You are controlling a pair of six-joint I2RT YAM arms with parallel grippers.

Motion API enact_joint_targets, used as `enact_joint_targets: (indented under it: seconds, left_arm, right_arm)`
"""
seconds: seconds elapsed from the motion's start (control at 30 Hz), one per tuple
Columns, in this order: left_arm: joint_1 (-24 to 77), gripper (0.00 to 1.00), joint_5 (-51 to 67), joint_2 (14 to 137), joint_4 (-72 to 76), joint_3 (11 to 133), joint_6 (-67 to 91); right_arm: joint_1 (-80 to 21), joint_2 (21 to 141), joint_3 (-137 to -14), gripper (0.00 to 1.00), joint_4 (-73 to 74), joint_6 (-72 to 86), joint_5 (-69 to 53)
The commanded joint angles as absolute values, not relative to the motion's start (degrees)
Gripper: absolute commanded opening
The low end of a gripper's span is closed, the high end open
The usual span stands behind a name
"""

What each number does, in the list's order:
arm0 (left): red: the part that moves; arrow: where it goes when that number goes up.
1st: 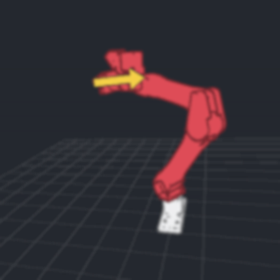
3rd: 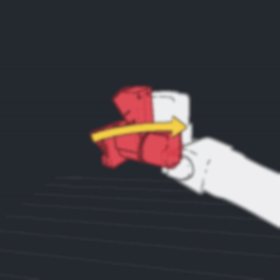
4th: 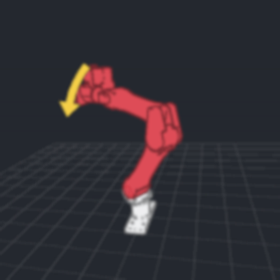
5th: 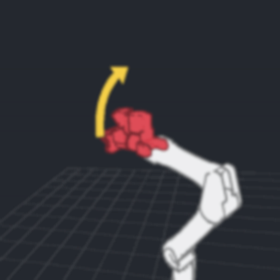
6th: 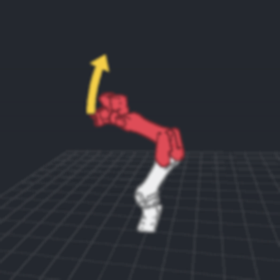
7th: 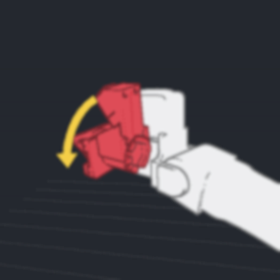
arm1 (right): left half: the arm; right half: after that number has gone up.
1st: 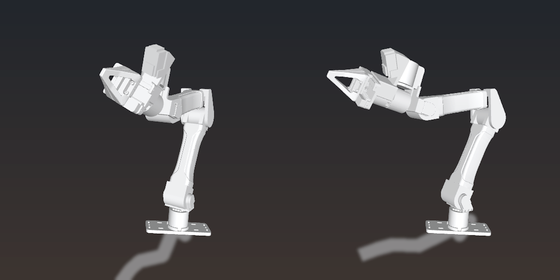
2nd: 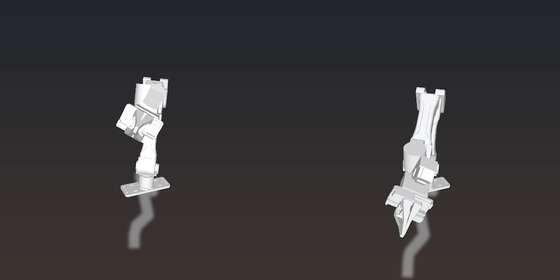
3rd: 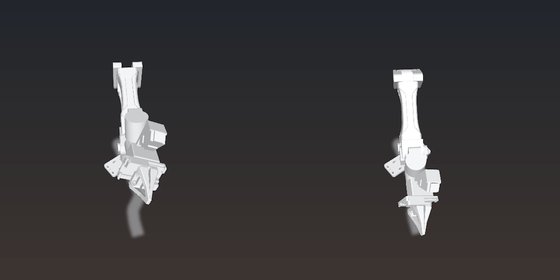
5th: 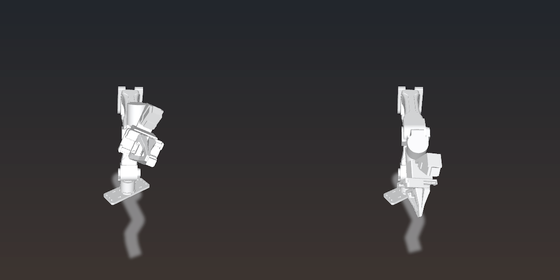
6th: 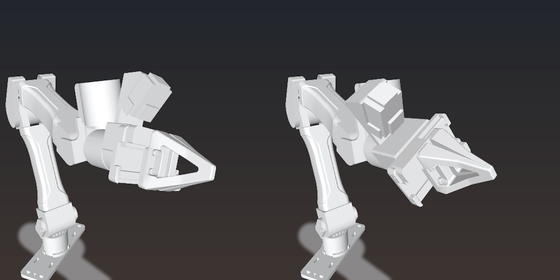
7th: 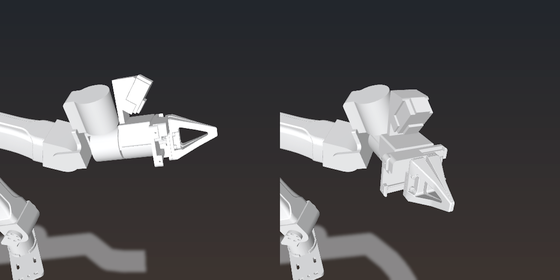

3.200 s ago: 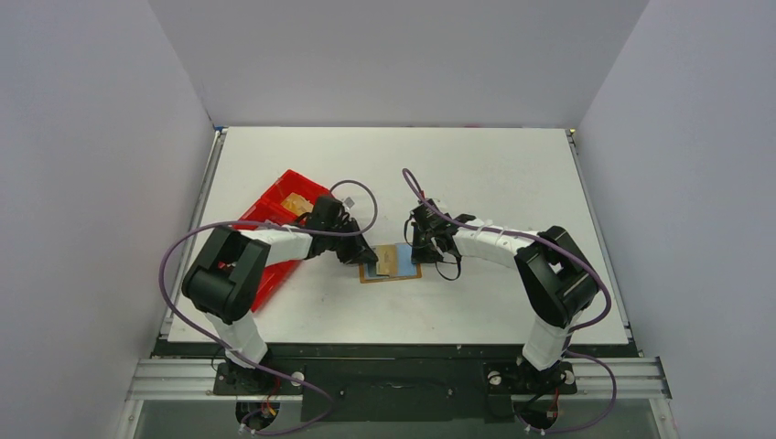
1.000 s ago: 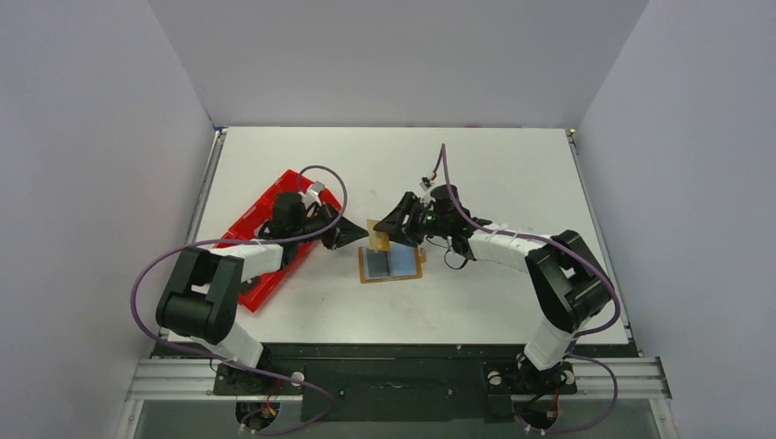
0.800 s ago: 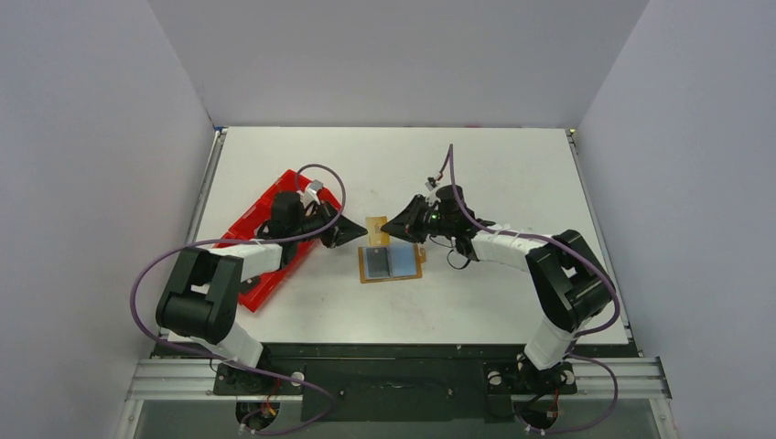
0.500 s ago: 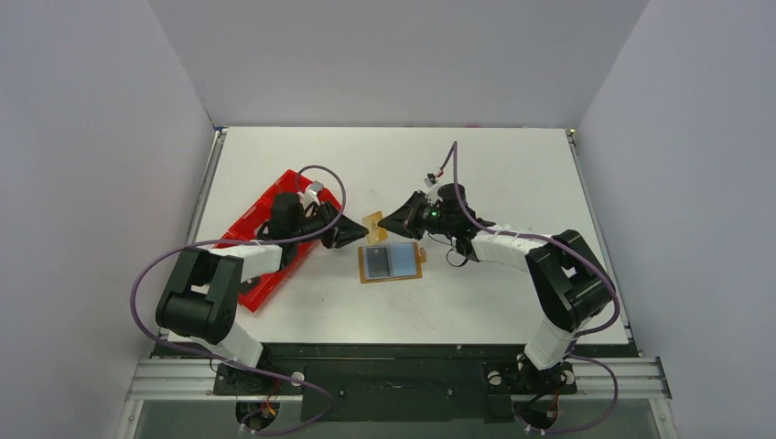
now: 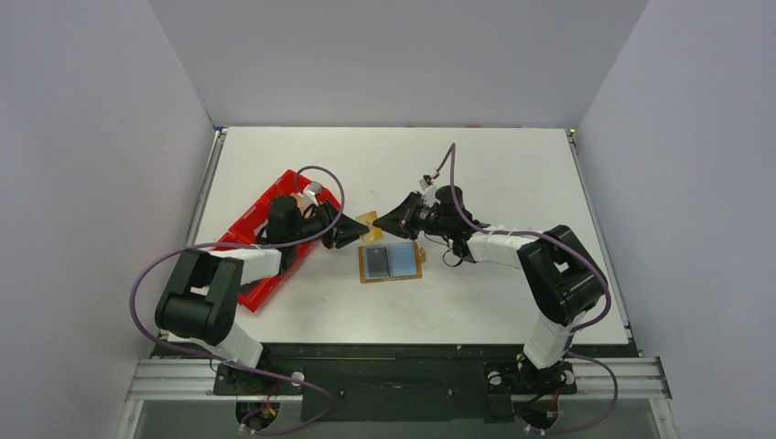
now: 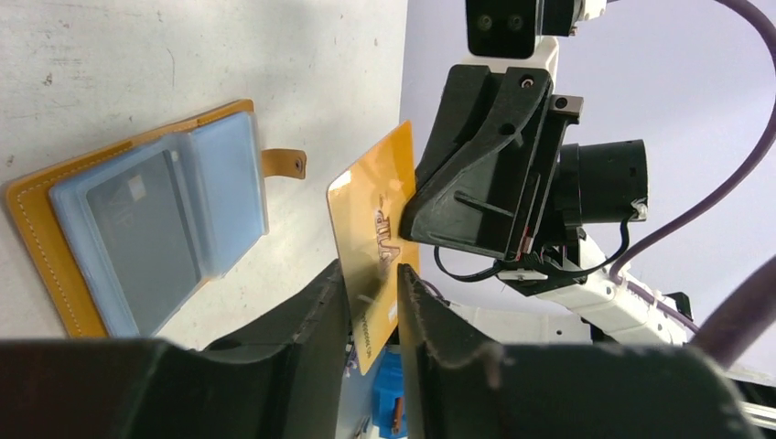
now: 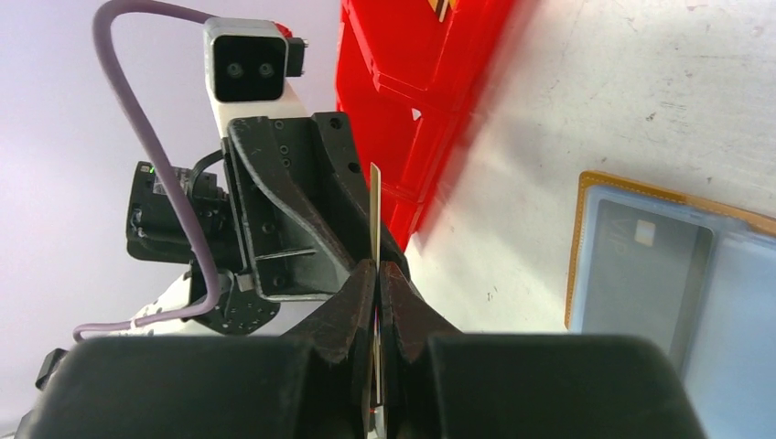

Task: Take the credit cards out of the card holder
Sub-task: Remove the credit card from the card holder.

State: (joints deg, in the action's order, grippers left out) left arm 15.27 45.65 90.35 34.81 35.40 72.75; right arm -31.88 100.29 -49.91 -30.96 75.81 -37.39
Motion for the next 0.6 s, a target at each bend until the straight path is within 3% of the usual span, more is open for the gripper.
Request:
enact_joint_targets:
  seconds: [0.0, 0.1, 0.17, 0.27, 0.33, 0.57]
  left_arm:
    - [15.38, 0.15, 47.71, 89.71, 44.56, 34.49, 76.32]
    - [15.38, 0.01, 47.88, 90.12, 46.16, 34.10, 77.11]
    - [15.40, 0.00, 47.85, 90.06, 46.52, 33.88, 77.23]
    - [15.38, 0.00, 47.56, 89.37, 45.84, 33.95, 76.64]
    - [15.39, 0.00, 46.84, 88.42, 43.27, 34.24, 74.95]
    - [15.26, 0.00, 35.08, 80.38, 15.38, 40.62, 60.16]
  right_arm:
    - [-32.62, 100.55, -49.53, 0.00, -35.94, 76.33, -38.33]
    - [-32.61, 100.62, -49.54, 0.00, -35.37, 75.73, -38.26]
    - [-32.71, 100.30, -50.08, 0.03, -32.91, 74.14, -37.93]
    - [-32.80, 99.29, -50.92, 0.42, -27.65, 70.73, -35.89]
    - [-32.83, 97.21, -51.73, 0.56, -22.33, 67.40, -33.73]
    - [-32.47, 91.39, -54.11, 0.67, -6.00, 57.51, -22.66]
